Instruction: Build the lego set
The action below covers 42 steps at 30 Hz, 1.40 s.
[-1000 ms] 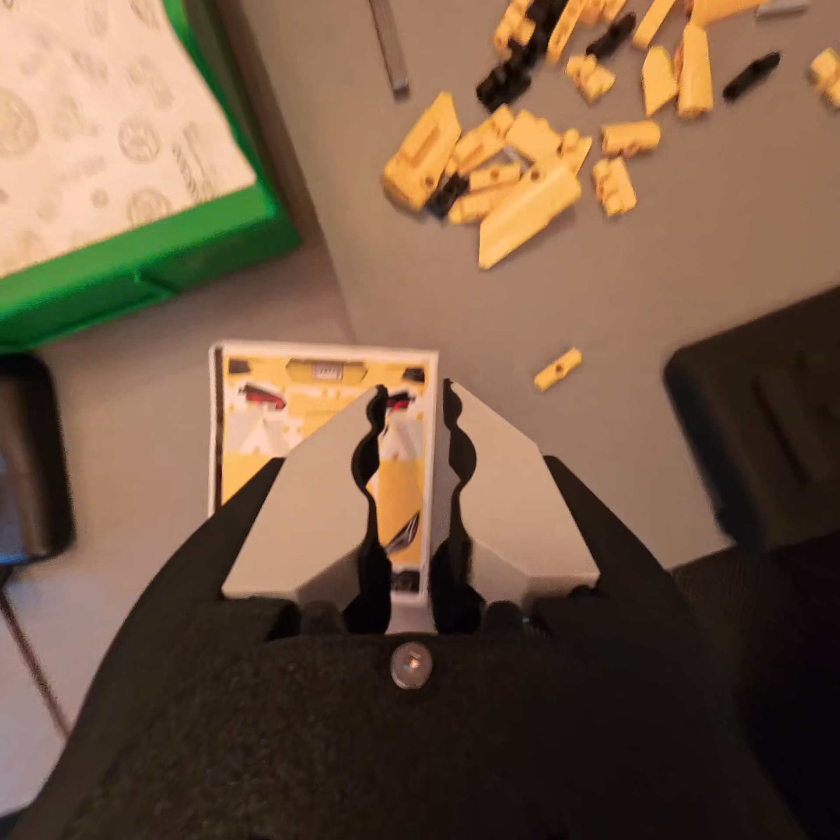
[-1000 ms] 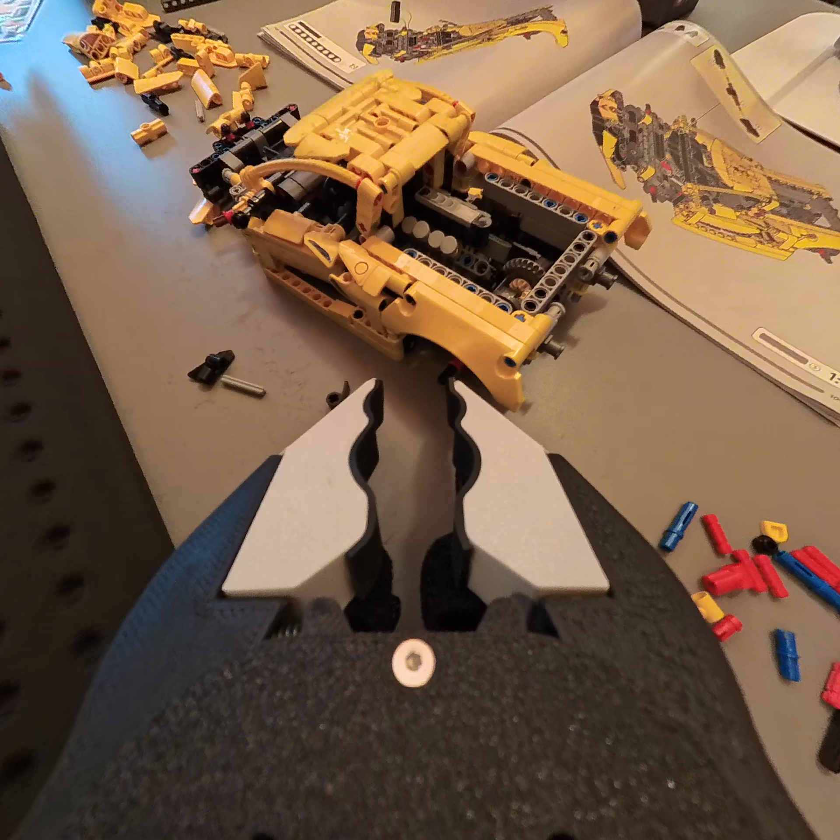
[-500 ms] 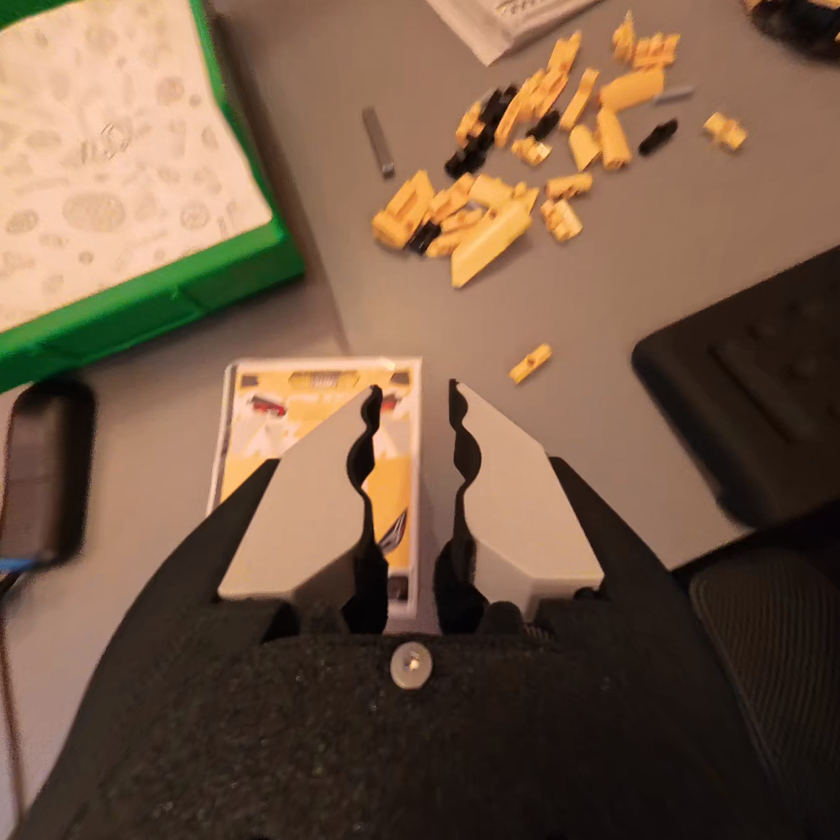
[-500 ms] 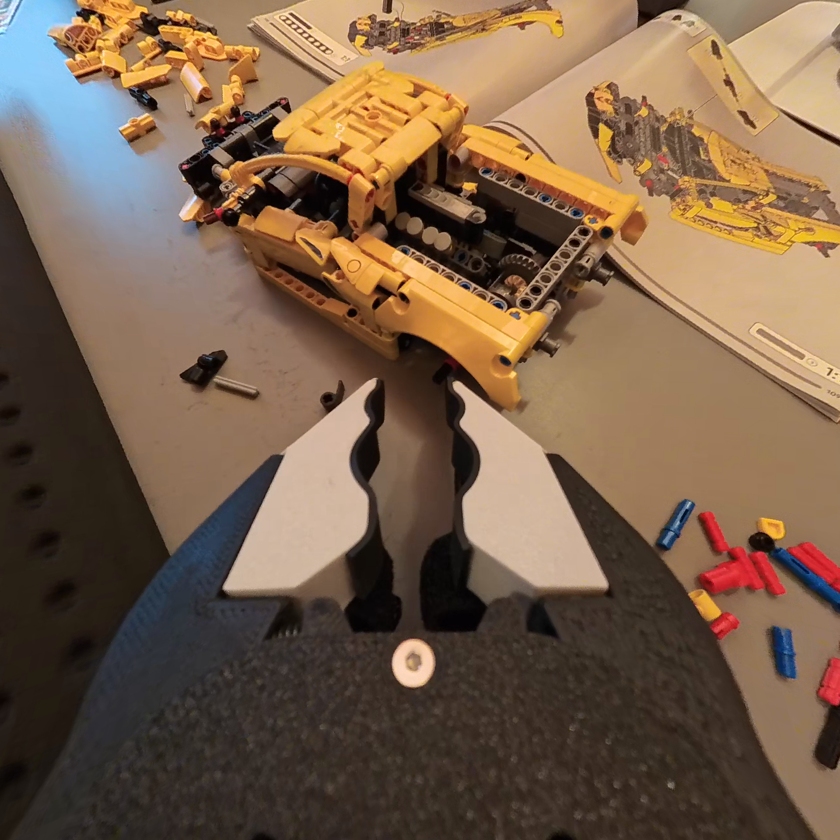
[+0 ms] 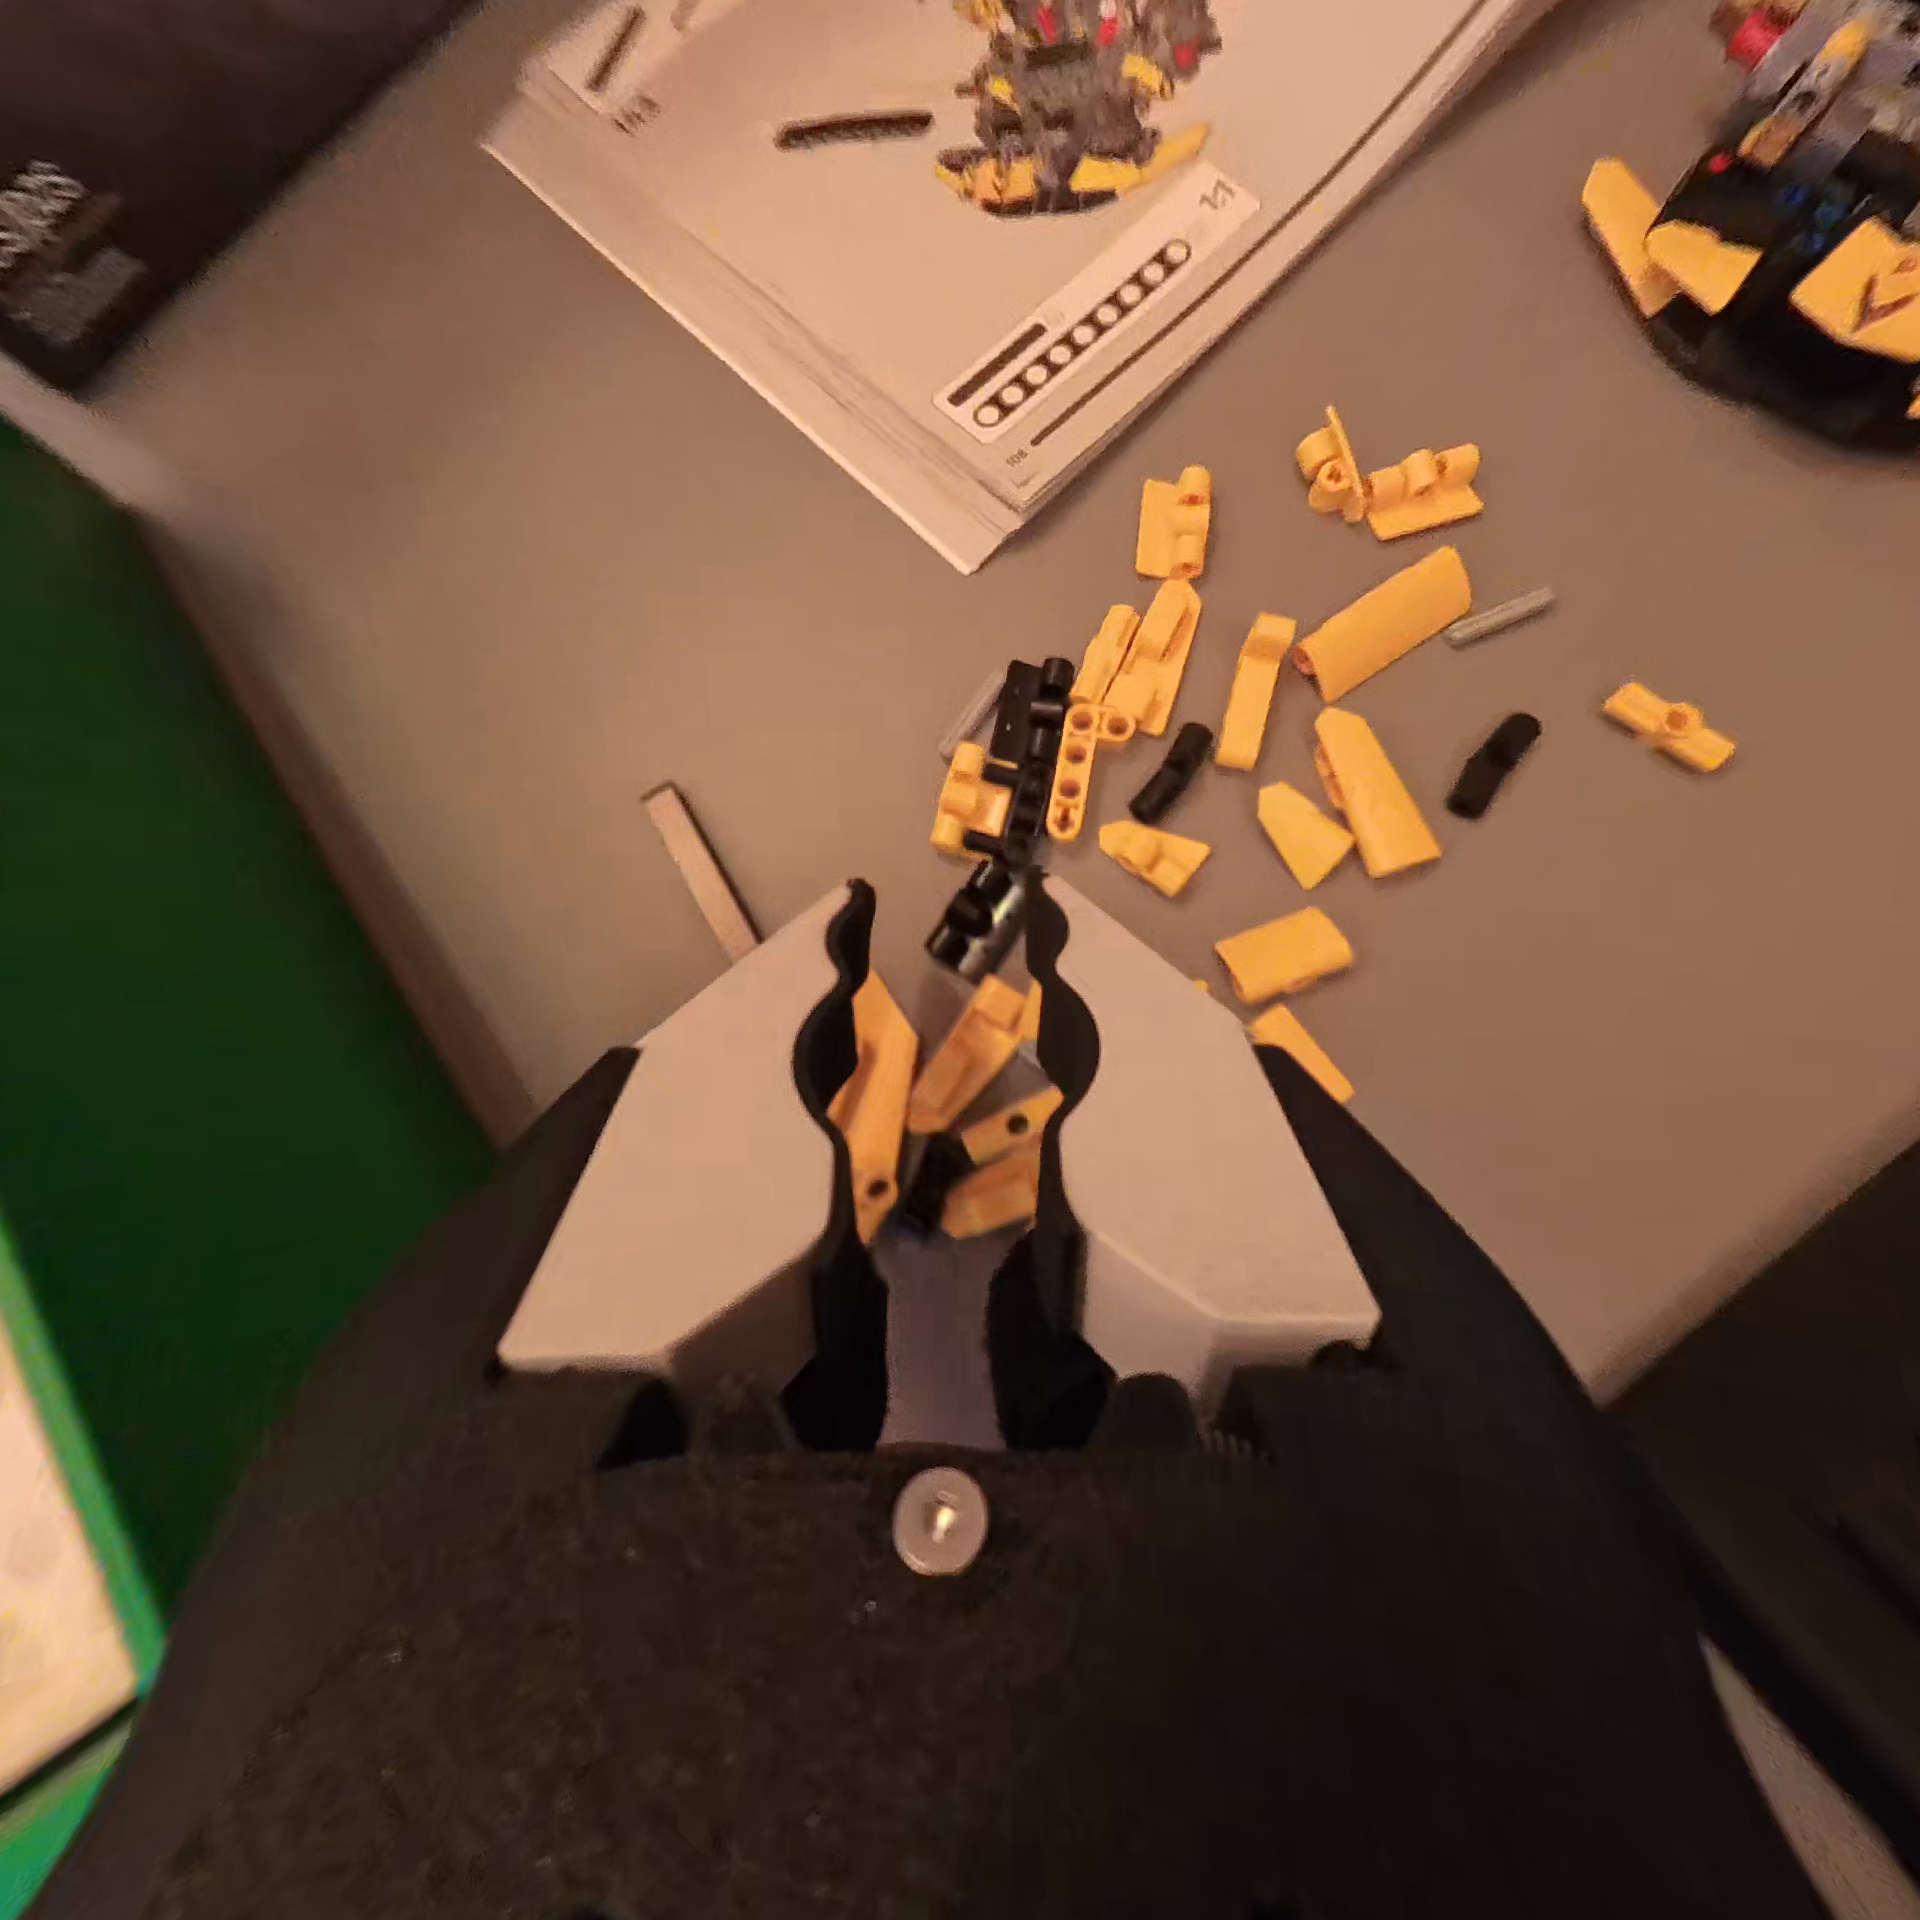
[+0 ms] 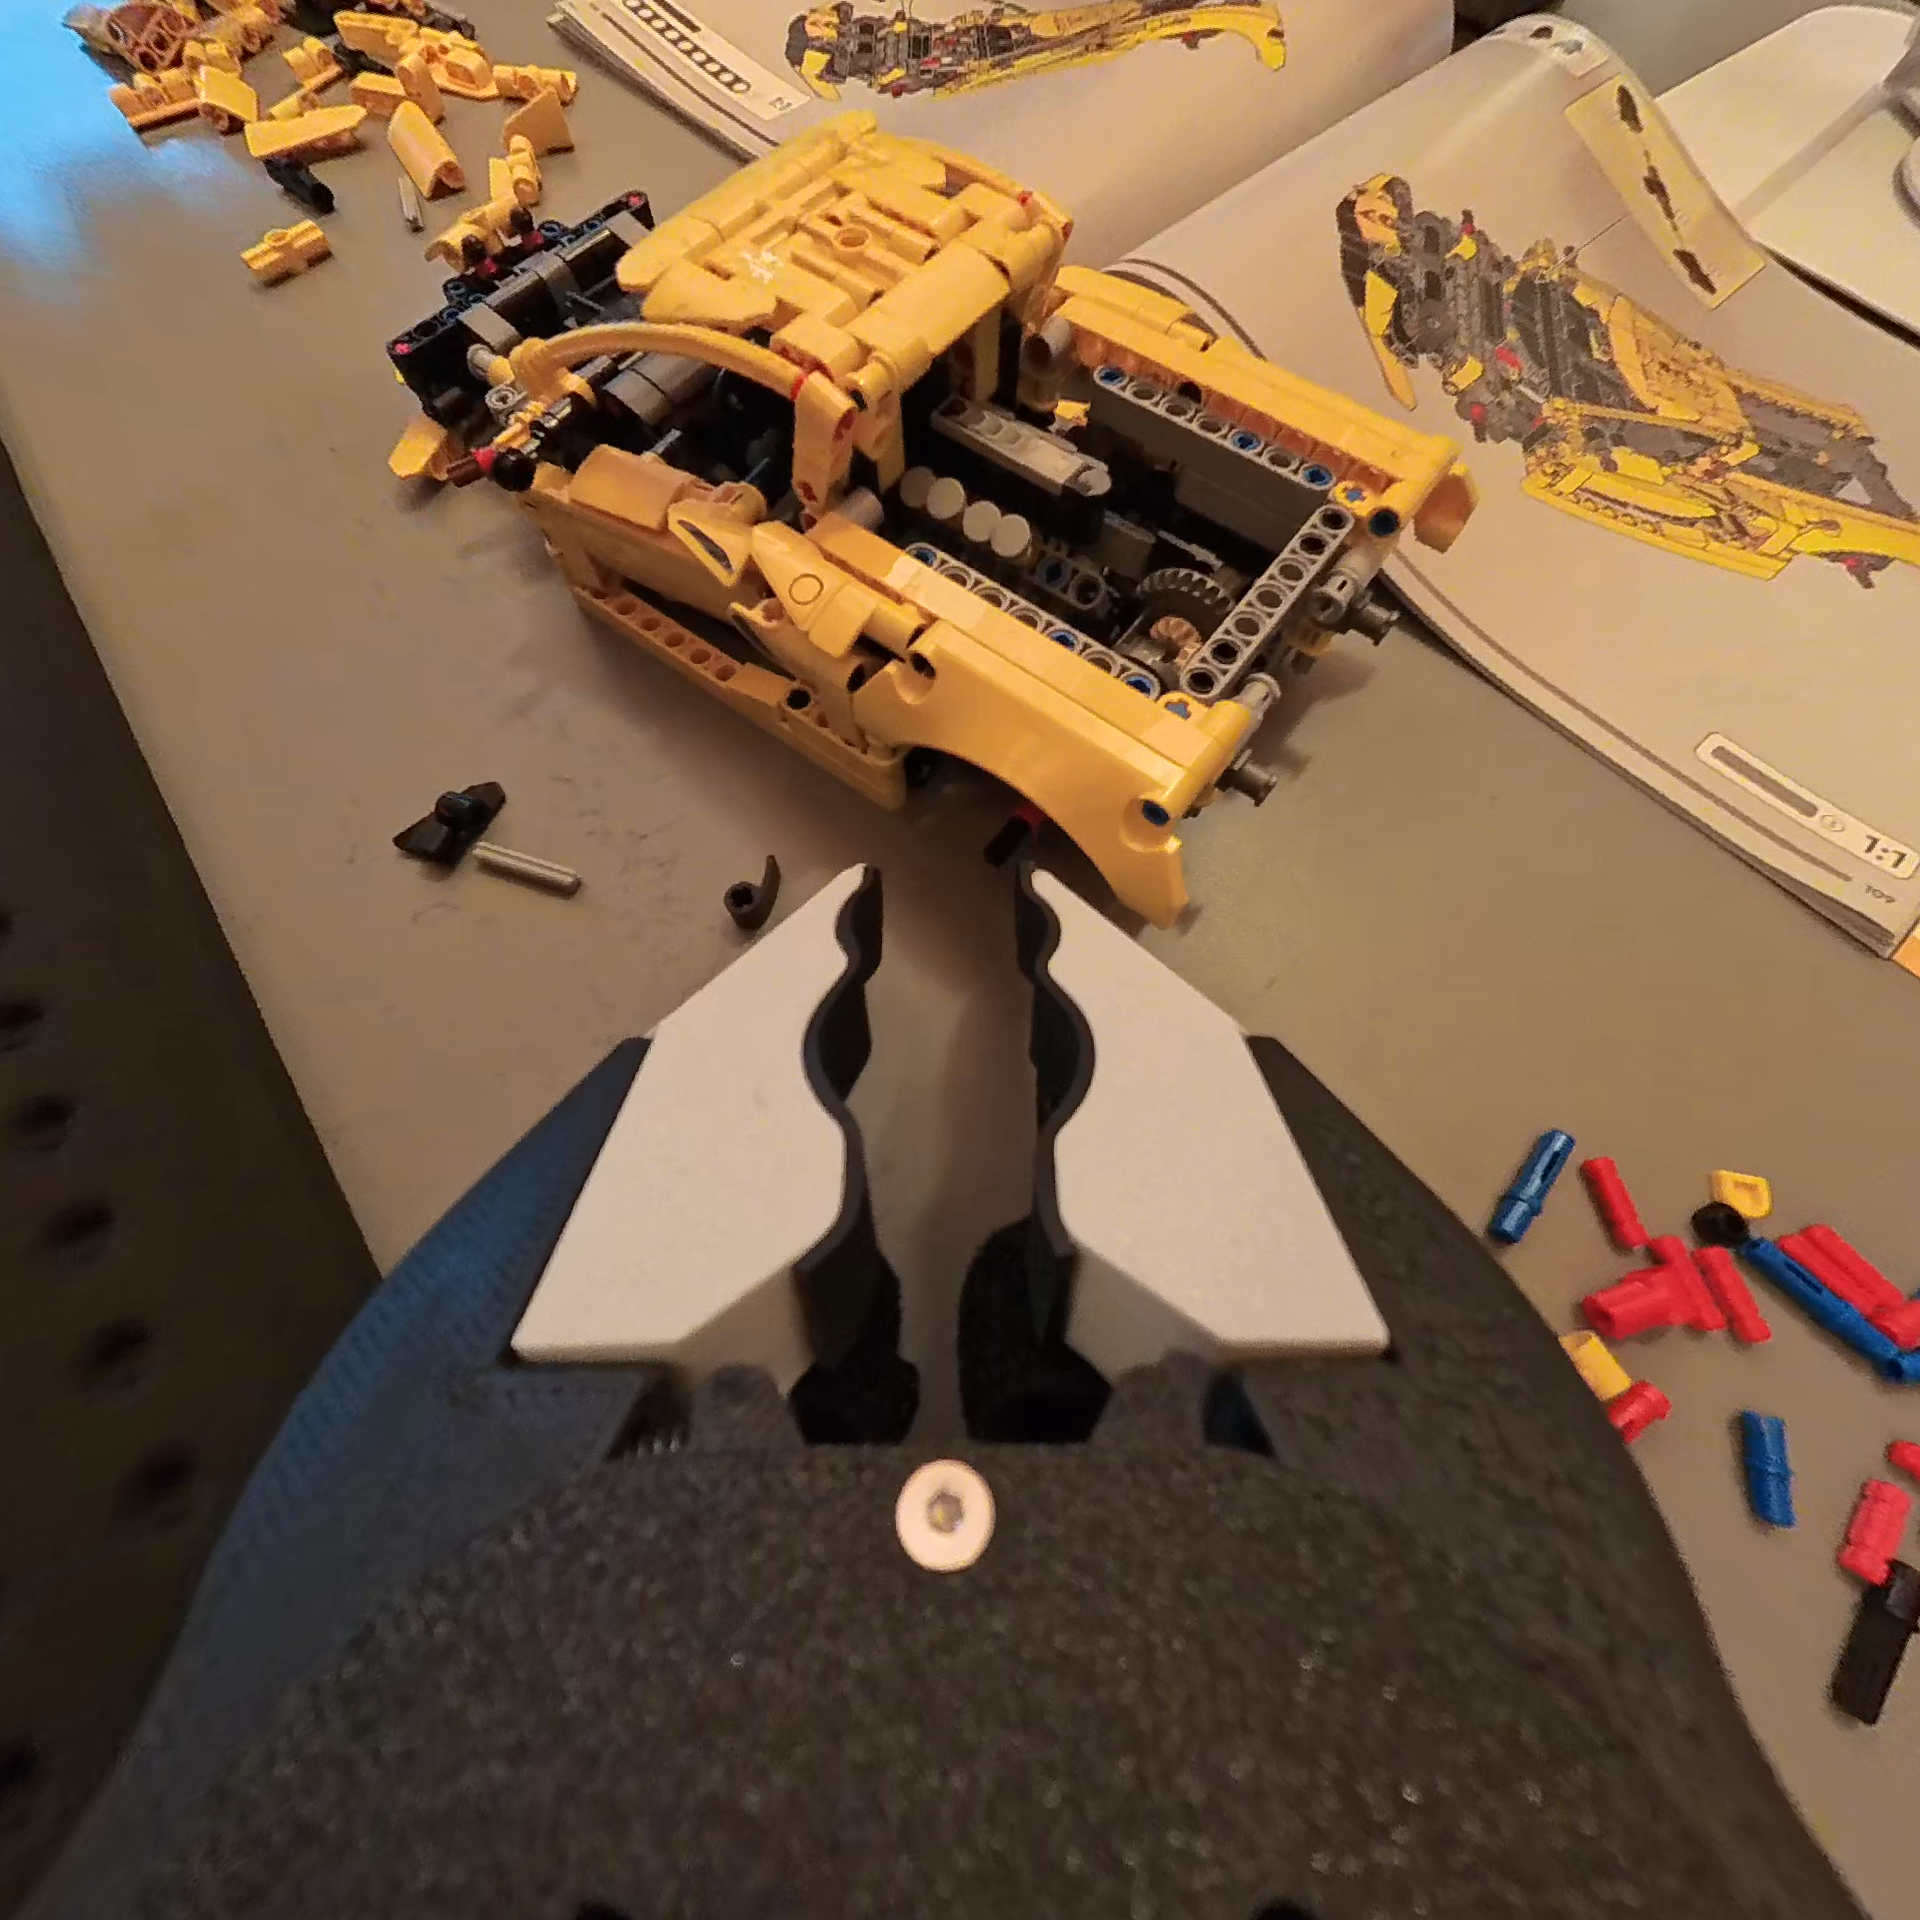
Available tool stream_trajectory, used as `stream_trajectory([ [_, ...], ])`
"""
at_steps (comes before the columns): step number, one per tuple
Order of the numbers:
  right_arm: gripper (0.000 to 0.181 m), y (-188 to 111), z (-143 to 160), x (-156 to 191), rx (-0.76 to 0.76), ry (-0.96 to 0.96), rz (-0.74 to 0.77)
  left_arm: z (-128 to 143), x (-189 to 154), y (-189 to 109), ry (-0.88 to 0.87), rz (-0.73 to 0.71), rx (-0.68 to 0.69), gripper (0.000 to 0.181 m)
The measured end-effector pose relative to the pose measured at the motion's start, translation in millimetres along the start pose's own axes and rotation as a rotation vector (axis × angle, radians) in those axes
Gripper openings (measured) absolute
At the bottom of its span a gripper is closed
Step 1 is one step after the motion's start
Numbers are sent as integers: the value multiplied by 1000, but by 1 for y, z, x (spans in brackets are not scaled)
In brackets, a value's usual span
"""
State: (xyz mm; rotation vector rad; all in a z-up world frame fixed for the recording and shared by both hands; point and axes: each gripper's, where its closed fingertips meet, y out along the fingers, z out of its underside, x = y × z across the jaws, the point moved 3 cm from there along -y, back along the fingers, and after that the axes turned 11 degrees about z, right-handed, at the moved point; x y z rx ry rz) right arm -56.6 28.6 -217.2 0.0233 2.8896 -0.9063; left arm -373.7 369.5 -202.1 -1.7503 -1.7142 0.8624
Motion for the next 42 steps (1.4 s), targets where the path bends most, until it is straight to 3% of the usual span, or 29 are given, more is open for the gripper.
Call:
stream_trajectory([
  [5, 24, -2, -1, -3, -9, 20, 3, -6, 2, 24, 45, 142, 63, 29],
  [13, 24, 1, 2, -1, 22, 18, -16, -2, 16, 23, 64, 46, 112, 31],
  [15, 24, 2, 2, -1, 23, 18, -18, 0, 11, 22, 76, 72, 111, 20],
  [22, 24, 1, 1, -1, 16, 15, -19, 21, 9, 3, 60, 40, 179, 15],
  [28, 24, 1, 2, 1, 19, 1, -16, 26, 10, -22, 33, -20, 142, 19],
  [35, 24, 1, 2, 1, 21, -3, -15, 45, -30, -24, -12, 175, 114, 30],
  [42, 24, 1, 3, 2, 24, -6, -14, 61, -52, -15, -2, 185, 133, 32],
])
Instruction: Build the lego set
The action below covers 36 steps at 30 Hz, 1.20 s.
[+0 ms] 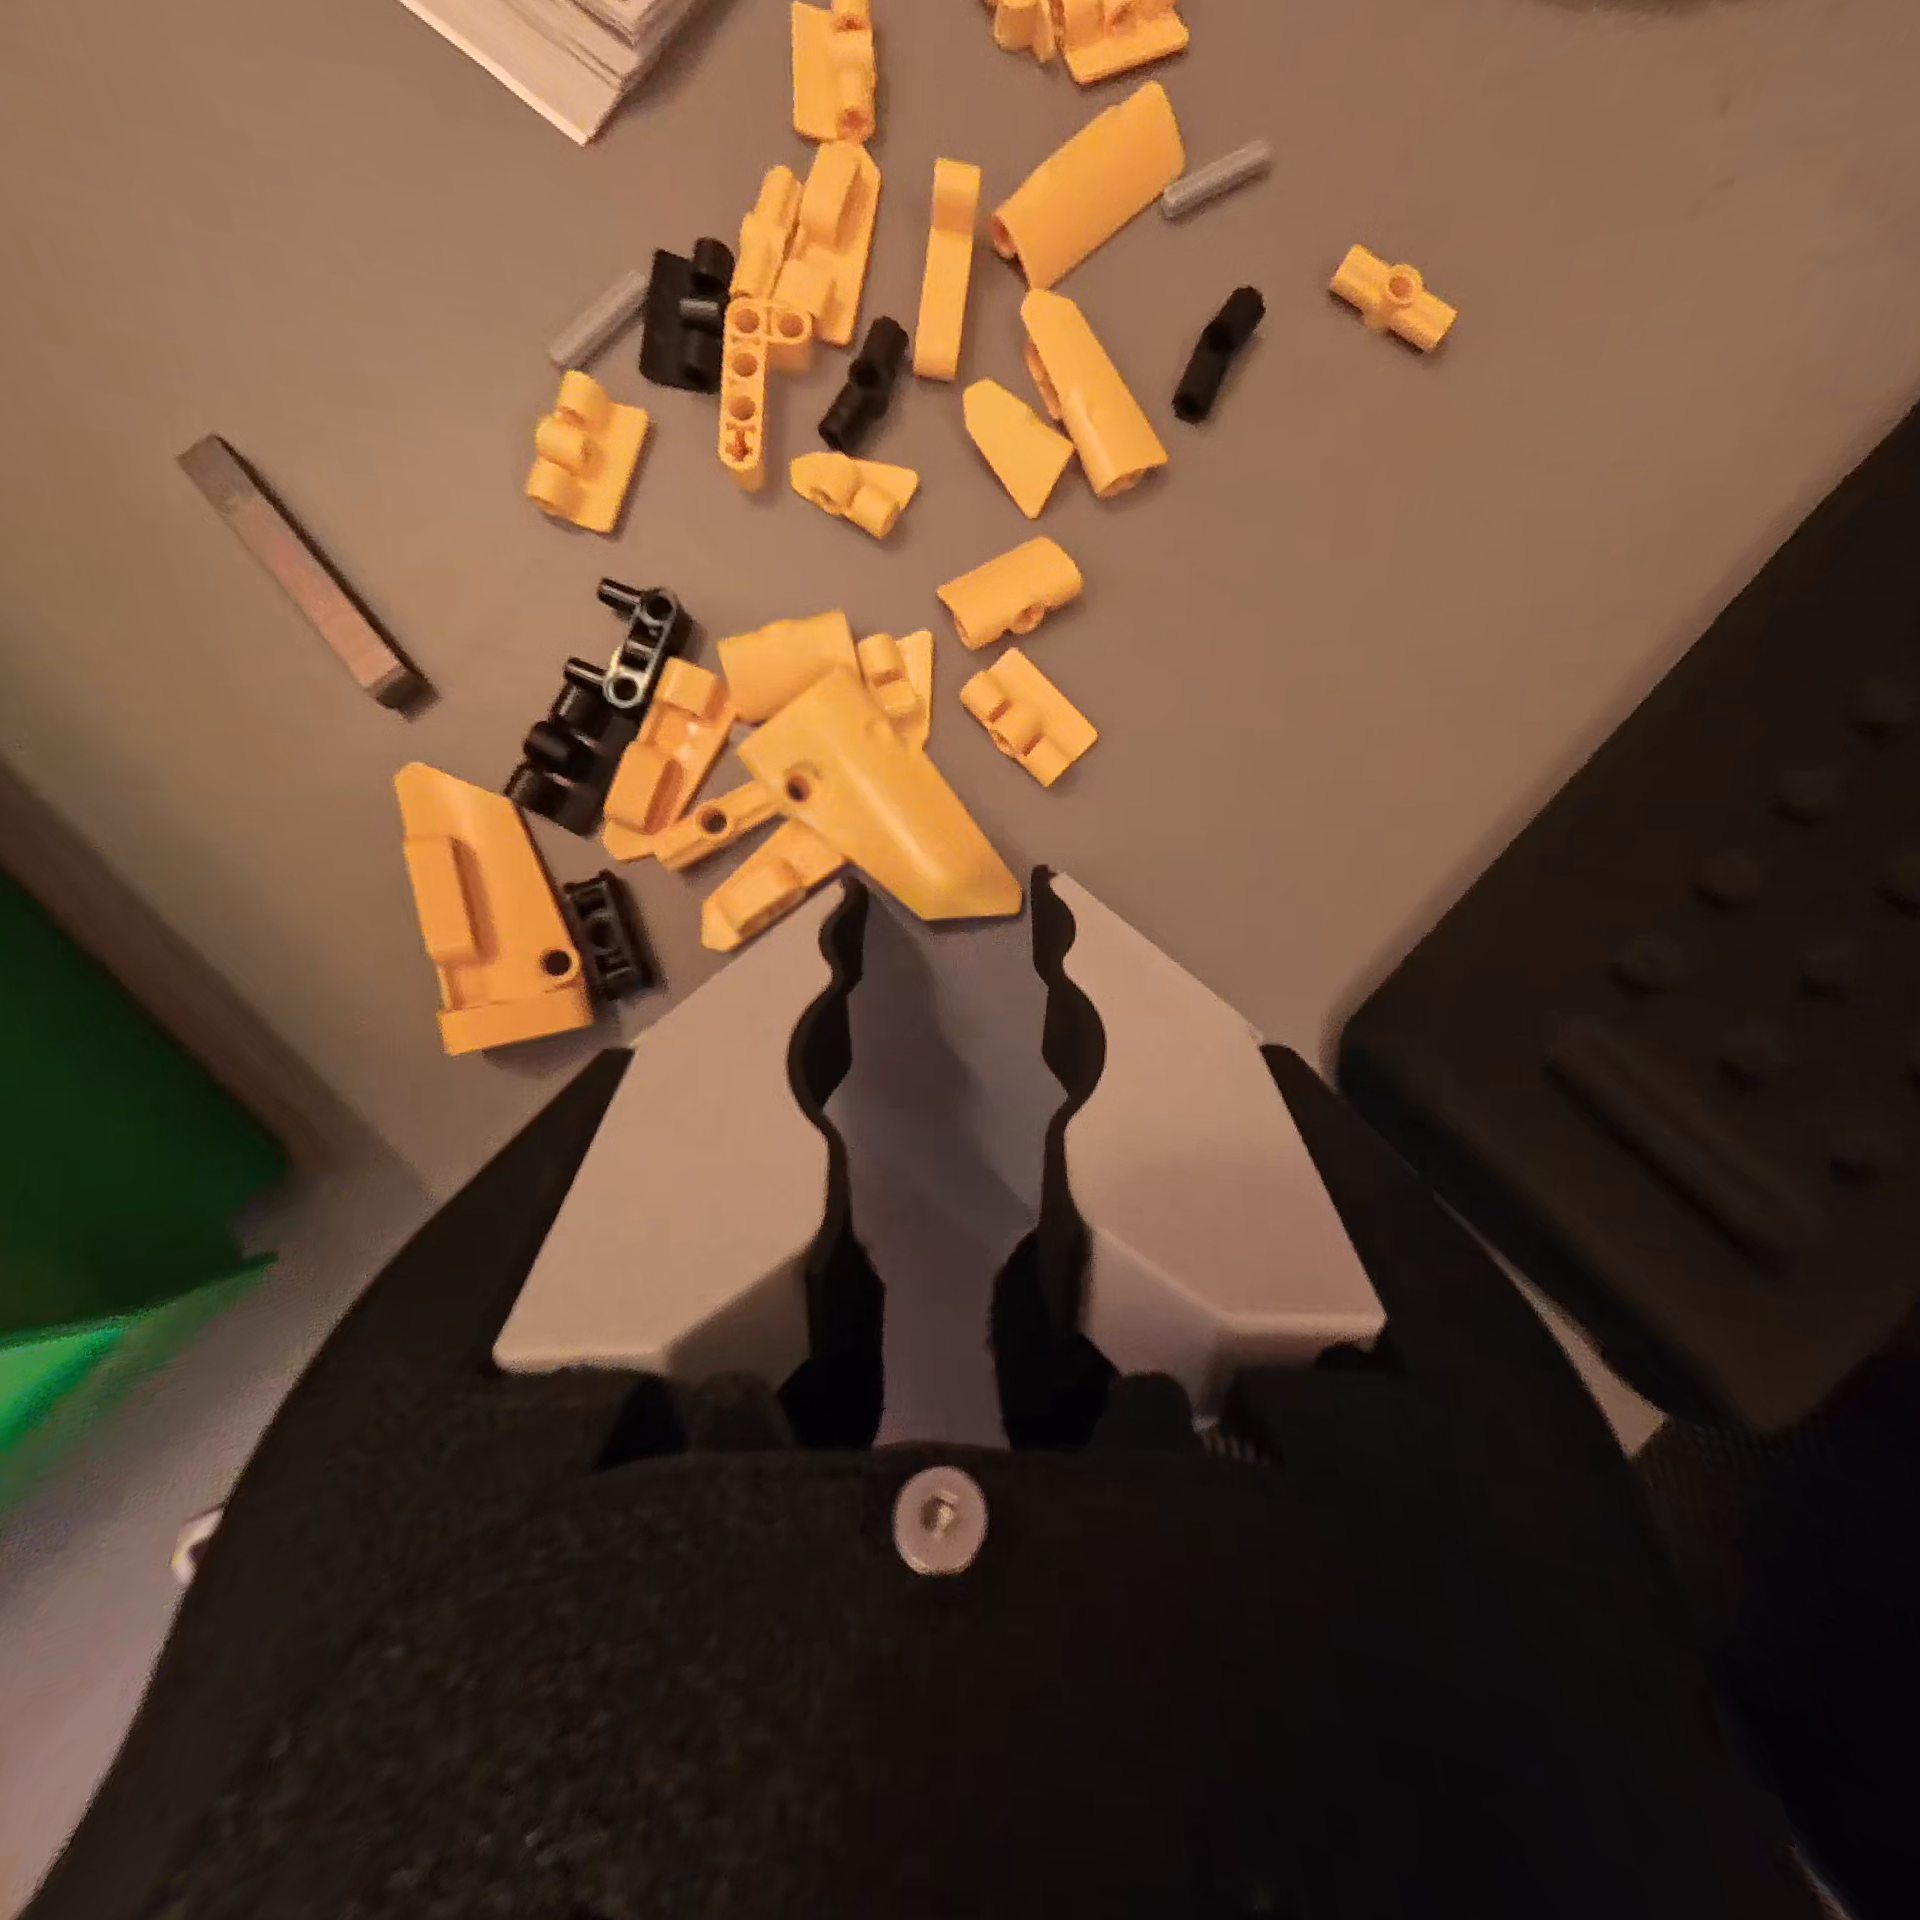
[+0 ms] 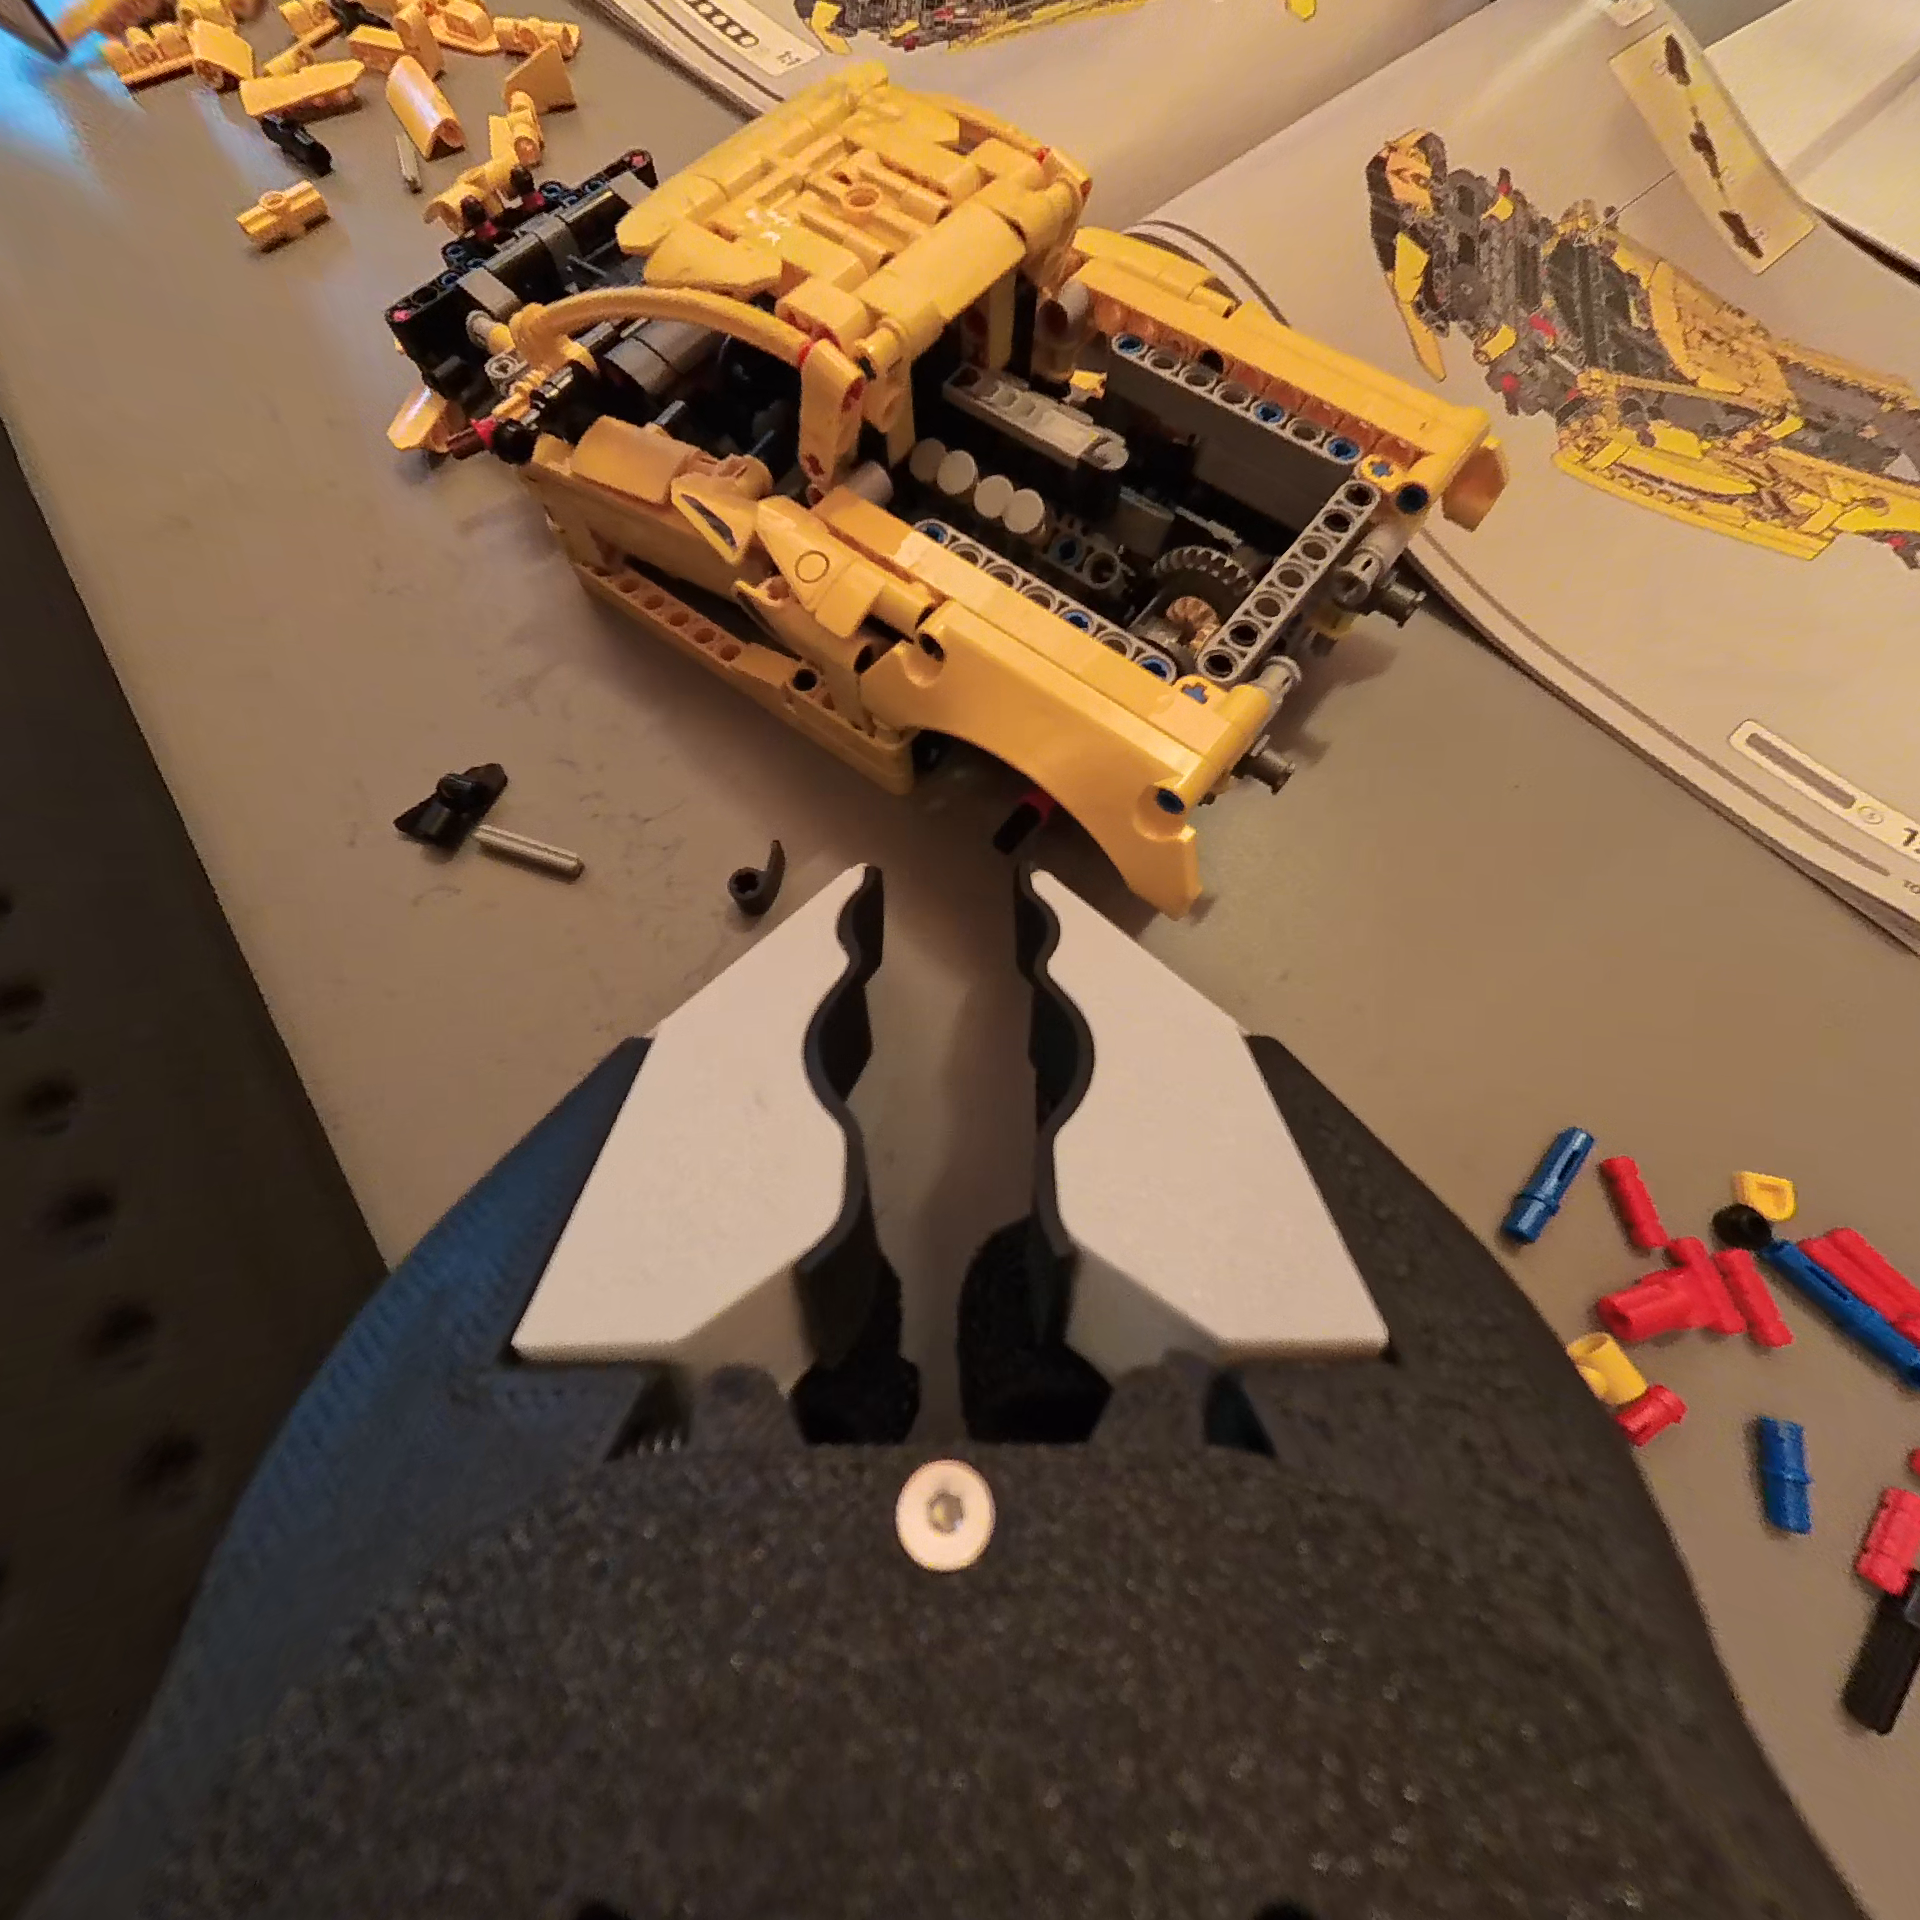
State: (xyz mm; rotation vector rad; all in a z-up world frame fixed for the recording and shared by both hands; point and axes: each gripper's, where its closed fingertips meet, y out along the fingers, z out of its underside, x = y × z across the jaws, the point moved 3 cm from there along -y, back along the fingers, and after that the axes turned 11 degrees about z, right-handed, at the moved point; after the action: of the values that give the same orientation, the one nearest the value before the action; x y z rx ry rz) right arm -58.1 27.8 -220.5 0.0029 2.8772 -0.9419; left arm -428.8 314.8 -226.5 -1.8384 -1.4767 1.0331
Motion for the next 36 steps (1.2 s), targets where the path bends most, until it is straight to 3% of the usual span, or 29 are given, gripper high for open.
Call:
stream_trajectory([
  [2, 24, 0, 0, 0, -1, -1, 1, 1, -3, 0, 14, -16, -2, 23],
  [11, 23, 0, 0, 1, -2, -5, 0, 16, -13, -30, 12, -71, -11, 18],
  [12, 23, 0, 0, 1, -2, -6, 0, 18, -17, -35, 11, -57, -20, 2],
  [13, 23, 0, 0, 1, -2, -8, 1, 18, -23, -37, 16, -33, -45, 1],
  [15, 23, 0, 0, 1, 0, -11, -1, 15, -33, -38, 28, 15, -109, 1],
  [20, 23, 1, 1, 3, 9, -25, -2, 25, -31, -25, 7, 22, -54, 1],
  [25, 23, 1, 1, 3, 8, -22, -3, 26, -40, -19, -17, 127, -42, 1],
  [36, 23, 1, 2, 2, 12, -22, 1, 32, -33, -17, -18, 85, -9, 7],
])
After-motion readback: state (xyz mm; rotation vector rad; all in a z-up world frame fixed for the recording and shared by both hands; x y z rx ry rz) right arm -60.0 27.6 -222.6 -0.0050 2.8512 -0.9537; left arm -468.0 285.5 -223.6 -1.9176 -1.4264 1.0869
